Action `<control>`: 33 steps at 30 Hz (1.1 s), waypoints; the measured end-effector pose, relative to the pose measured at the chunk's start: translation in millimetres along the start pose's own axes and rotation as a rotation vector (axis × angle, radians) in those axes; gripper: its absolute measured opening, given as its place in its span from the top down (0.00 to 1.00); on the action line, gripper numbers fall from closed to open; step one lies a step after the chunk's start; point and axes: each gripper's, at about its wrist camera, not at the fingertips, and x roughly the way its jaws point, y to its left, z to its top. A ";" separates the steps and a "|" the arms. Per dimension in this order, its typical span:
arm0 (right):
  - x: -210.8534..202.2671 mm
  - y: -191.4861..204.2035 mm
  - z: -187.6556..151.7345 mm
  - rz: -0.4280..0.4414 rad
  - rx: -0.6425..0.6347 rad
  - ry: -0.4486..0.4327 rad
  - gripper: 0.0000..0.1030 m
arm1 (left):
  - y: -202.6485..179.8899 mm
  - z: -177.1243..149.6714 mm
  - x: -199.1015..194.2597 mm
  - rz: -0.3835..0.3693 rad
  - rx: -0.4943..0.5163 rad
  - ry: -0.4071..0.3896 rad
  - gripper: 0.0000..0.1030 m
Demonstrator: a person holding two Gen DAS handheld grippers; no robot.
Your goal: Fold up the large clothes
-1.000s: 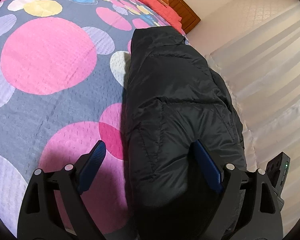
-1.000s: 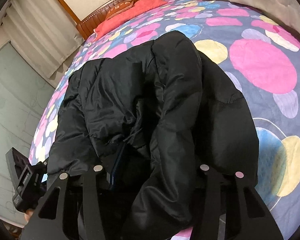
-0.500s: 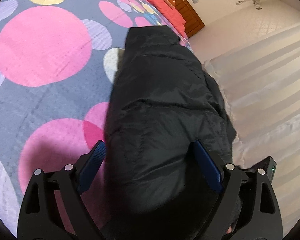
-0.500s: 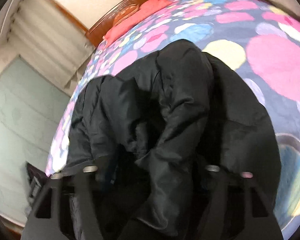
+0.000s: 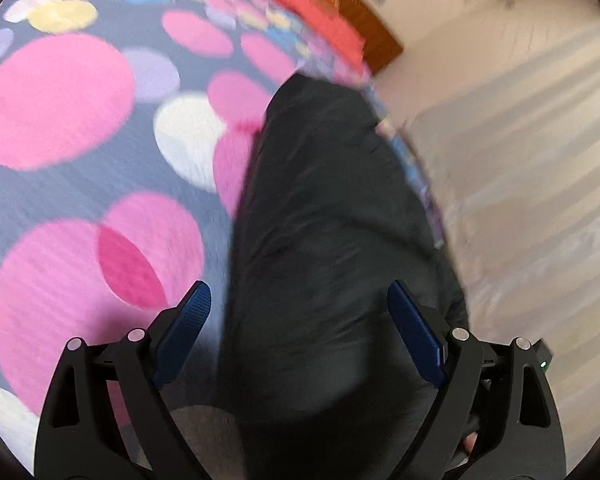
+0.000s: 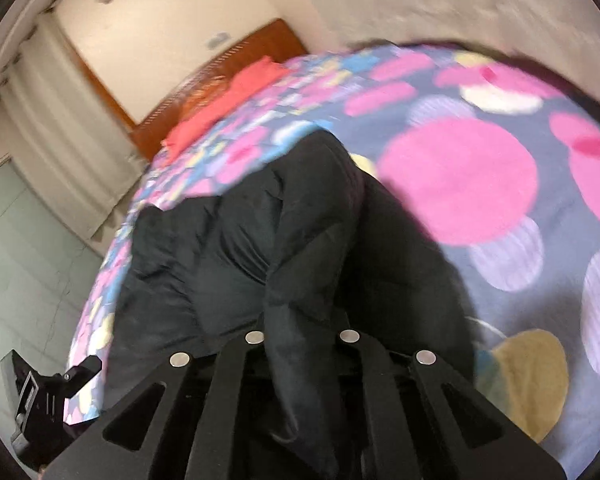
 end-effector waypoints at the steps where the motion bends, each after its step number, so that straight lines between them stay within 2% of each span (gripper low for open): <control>1: 6.7 -8.5 -1.4 0.005 0.017 0.018 0.94 | -2.0 -2.9 10.3 -0.001 -0.003 0.016 0.11; 4: 21.7 -38.5 -5.8 0.108 0.129 0.094 0.95 | -7.6 -4.8 23.6 0.039 0.005 0.009 0.09; 7: 31.1 -40.4 -6.7 0.139 0.138 0.118 0.95 | -14.0 -5.9 28.2 0.111 0.104 -0.030 0.09; 11: 41.0 -39.6 -10.3 0.171 0.164 0.131 0.95 | 0.4 -2.5 33.3 0.099 0.104 -0.019 0.09; 15: 48.7 -28.7 -11.4 0.188 0.147 0.161 0.93 | 6.2 0.0 24.7 0.111 0.145 -0.047 0.10; 21: 67.7 11.5 -23.8 0.240 0.098 0.220 0.93 | 35.3 14.2 1.6 0.119 0.119 -0.082 0.12; 27: 100.5 73.4 -44.6 0.335 0.034 0.297 0.93 | 79.8 33.9 -38.7 0.151 0.085 -0.145 0.17; 30: 101.6 107.0 -45.4 0.308 -0.054 0.273 0.94 | 94.0 44.7 -53.3 0.139 0.050 -0.148 0.21; 33: 77.7 119.1 -27.0 0.267 -0.122 0.179 0.96 | 90.4 52.2 -62.6 0.108 0.057 -0.134 0.23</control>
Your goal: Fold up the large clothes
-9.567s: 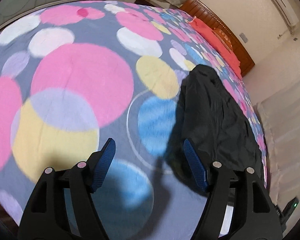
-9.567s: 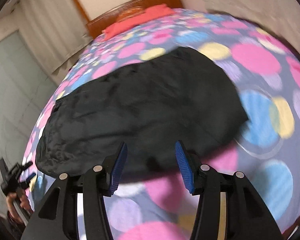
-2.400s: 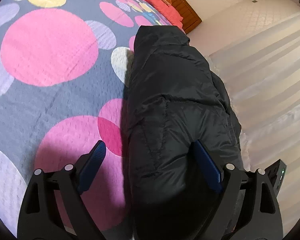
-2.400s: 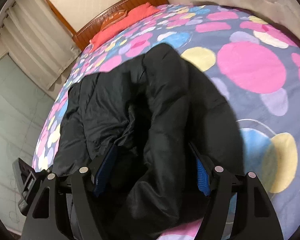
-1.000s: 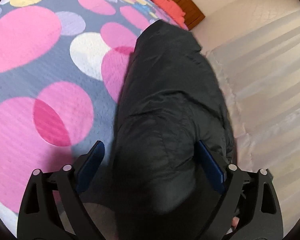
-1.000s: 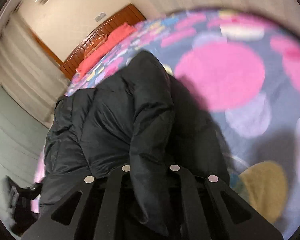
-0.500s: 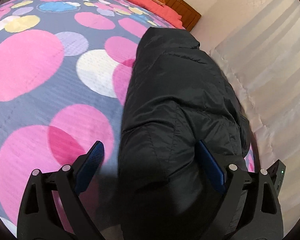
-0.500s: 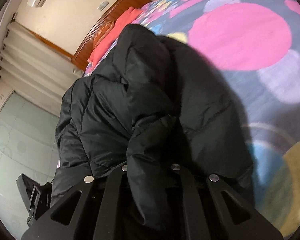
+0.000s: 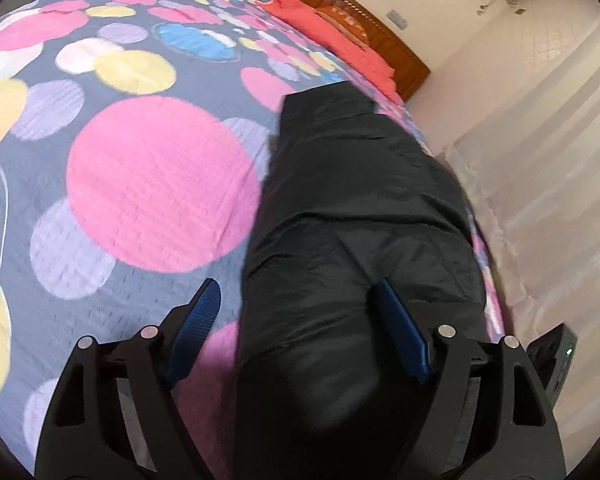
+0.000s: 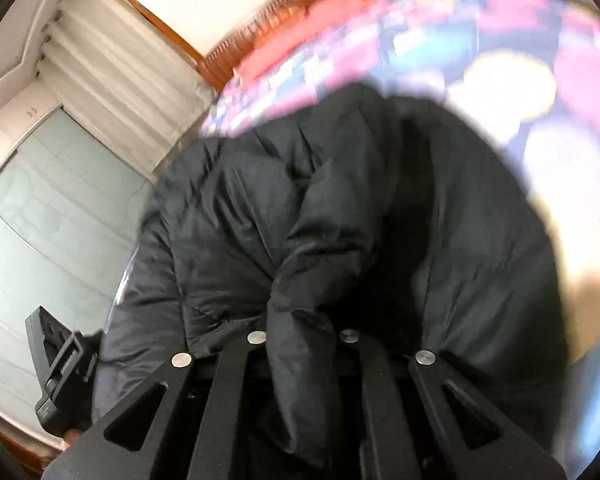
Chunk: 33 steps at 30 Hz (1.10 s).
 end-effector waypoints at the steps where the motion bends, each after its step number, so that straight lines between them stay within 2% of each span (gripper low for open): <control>1: -14.2 3.5 9.5 -0.016 -0.015 -0.044 0.96 | -5.0 2.8 -3.5 -0.017 0.009 -0.008 0.23; 3: -39.1 1.0 27.7 -0.042 -0.032 -0.102 0.97 | -13.9 5.9 -7.1 -0.051 0.019 -0.025 0.23; 6: -52.5 -17.3 36.0 -0.100 -0.031 -0.122 0.97 | -30.9 6.3 2.9 -0.095 0.009 -0.016 0.23; 8: -46.0 -49.6 35.4 -0.153 0.019 -0.091 0.97 | -41.4 0.1 17.0 -0.115 -0.005 0.019 0.23; 10: -34.0 -84.3 29.9 -0.164 0.100 -0.045 0.97 | -51.5 -8.7 34.1 -0.084 0.012 0.058 0.23; 12: -23.4 -111.4 22.2 -0.095 0.179 -0.031 0.97 | -57.7 -19.2 50.3 -0.068 0.016 0.094 0.21; 14: -20.6 -121.9 24.7 -0.050 0.211 -0.027 0.97 | -60.4 -23.8 55.5 -0.025 0.016 0.075 0.18; 17: -9.1 -128.9 17.3 -0.022 0.203 -0.025 0.99 | -68.5 -24.8 64.0 0.029 0.068 0.060 0.17; 19: -6.5 -142.9 11.2 0.036 0.252 -0.030 1.00 | -73.9 -28.0 73.4 0.076 0.123 0.065 0.17; 21: -8.4 -144.3 8.8 0.032 0.245 -0.035 1.00 | -77.5 -26.4 77.6 0.102 0.136 0.065 0.17; 24: -15.2 -135.1 14.3 0.015 0.213 -0.035 0.97 | -74.4 -22.0 71.3 0.073 0.135 0.065 0.17; 27: -42.5 -114.7 7.4 0.002 0.181 -0.044 0.87 | -64.5 -17.4 56.4 0.027 0.103 0.084 0.18; 29: -62.9 -102.8 8.5 -0.047 0.133 -0.082 0.68 | -52.4 -13.7 37.6 0.014 0.074 0.035 0.17; 30: -72.5 -99.1 9.4 -0.077 0.109 -0.110 0.46 | -48.2 -12.4 31.1 0.011 0.062 0.007 0.16; 31: -81.4 -95.2 10.0 -0.127 0.085 -0.146 0.30 | -43.2 -11.5 26.5 0.005 0.051 -0.014 0.11; 33: -84.9 -99.0 11.9 -0.169 0.059 -0.154 0.29 | -37.2 -13.2 29.9 -0.010 0.034 -0.003 0.11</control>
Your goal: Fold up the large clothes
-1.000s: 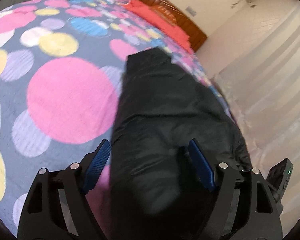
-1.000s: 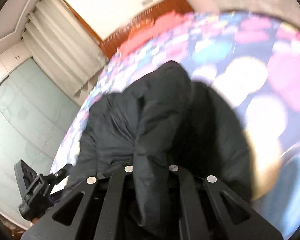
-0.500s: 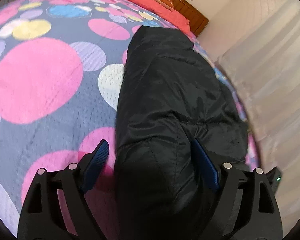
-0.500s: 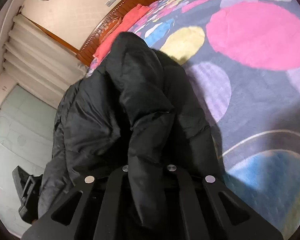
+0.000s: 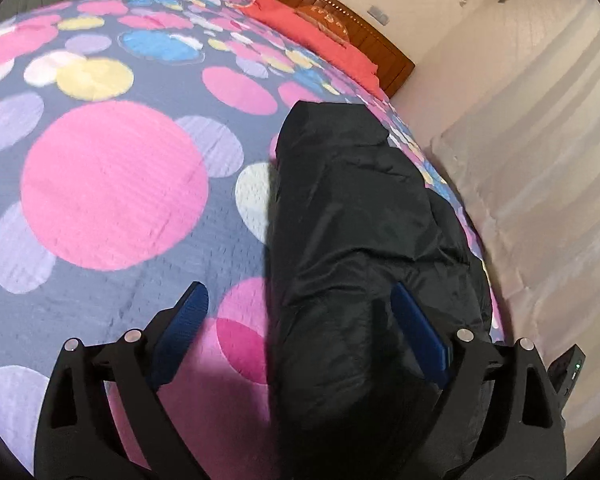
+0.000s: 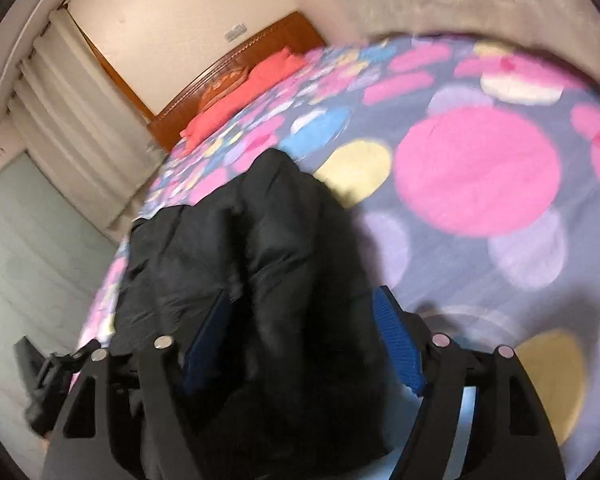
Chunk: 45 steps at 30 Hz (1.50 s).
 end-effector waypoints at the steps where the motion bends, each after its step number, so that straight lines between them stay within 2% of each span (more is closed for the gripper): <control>1: 9.6 -7.1 1.1 0.006 0.007 0.044 0.29 | 2.4 -2.1 7.7 -0.013 -0.018 0.037 0.10; 4: 34.8 -18.3 -7.7 0.057 0.039 0.166 0.28 | 5.7 -7.9 27.6 -0.096 -0.086 0.106 0.06; 6: 46.1 -15.7 -15.0 0.054 0.033 0.184 0.30 | 2.4 -11.8 41.4 -0.146 -0.087 0.147 0.03; 7: 47.6 -13.0 -17.7 0.059 0.036 0.183 0.41 | 1.6 -12.8 43.9 -0.157 -0.082 0.154 0.03; 9: 50.3 -11.2 -20.1 0.100 0.079 0.199 0.51 | -2.5 -10.5 47.7 -0.190 -0.058 0.175 0.04; 10: 52.8 -8.9 -21.4 0.114 0.086 0.198 0.57 | -4.8 -9.9 47.9 -0.206 -0.048 0.179 0.11; 13: 51.6 -1.2 -27.6 0.170 0.124 0.190 0.65 | -14.4 -3.7 46.5 -0.191 -0.003 0.176 0.13; 18: 52.2 24.8 -35.8 0.302 0.177 0.209 0.68 | -3.5 18.6 39.8 -0.168 0.004 0.181 0.16; 25: 102.2 78.8 -52.3 0.401 0.167 0.290 0.68 | 38.4 44.7 14.4 -0.074 -0.006 0.128 0.16; 27: 115.9 91.3 -55.3 0.400 0.155 0.306 0.68 | 51.3 49.6 12.2 -0.052 -0.014 0.113 0.16; 29: 124.5 97.7 -60.0 0.363 0.127 0.307 0.68 | 53.3 52.8 15.9 -0.041 -0.015 0.114 0.15; 33: 122.0 95.7 -64.0 0.361 0.147 0.308 0.68 | 44.4 51.5 25.1 -0.027 0.018 0.118 0.14; 39: 105.4 95.6 -60.4 0.296 0.119 0.281 0.61 | 47.5 57.1 16.4 0.000 0.039 0.108 0.12; 45: 114.1 98.1 -52.4 0.263 0.133 0.281 0.61 | 33.1 54.3 10.6 0.072 0.117 0.069 0.12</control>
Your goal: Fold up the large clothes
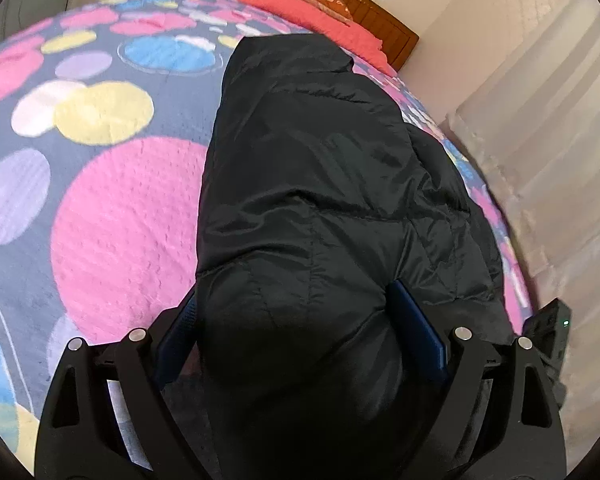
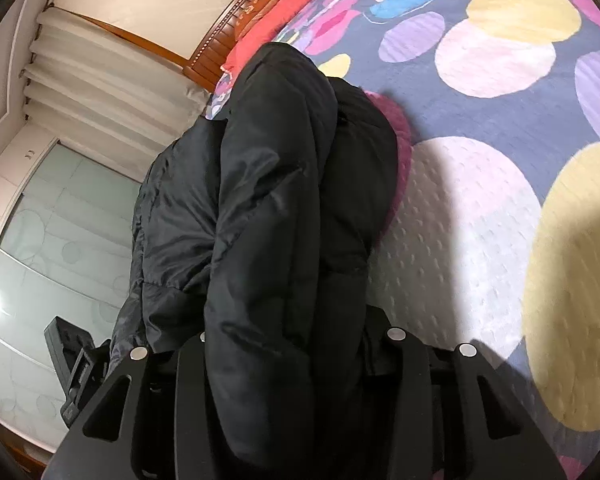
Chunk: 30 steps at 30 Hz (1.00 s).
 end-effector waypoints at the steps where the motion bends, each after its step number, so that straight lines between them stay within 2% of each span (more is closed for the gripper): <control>1: 4.7 5.9 5.5 -0.008 0.004 0.000 0.61 | -0.8 -0.8 -0.1 0.004 0.002 -0.002 0.12; 6: 0.6 6.4 4.2 -0.024 0.016 -0.010 0.60 | 0.4 0.0 1.5 0.003 -0.003 0.001 0.12; 13: -22.4 -1.3 -0.4 -0.057 0.058 -0.040 0.48 | 6.4 0.1 -3.3 0.007 -0.038 0.025 0.09; 21: -56.5 4.9 -11.7 -0.101 0.045 -0.086 0.45 | 6.3 -8.9 -19.8 0.014 -0.050 0.029 0.09; 30: -109.1 19.8 -32.4 -0.133 -0.008 -0.180 0.44 | -2.4 -22.4 -38.7 0.029 -0.035 0.011 0.09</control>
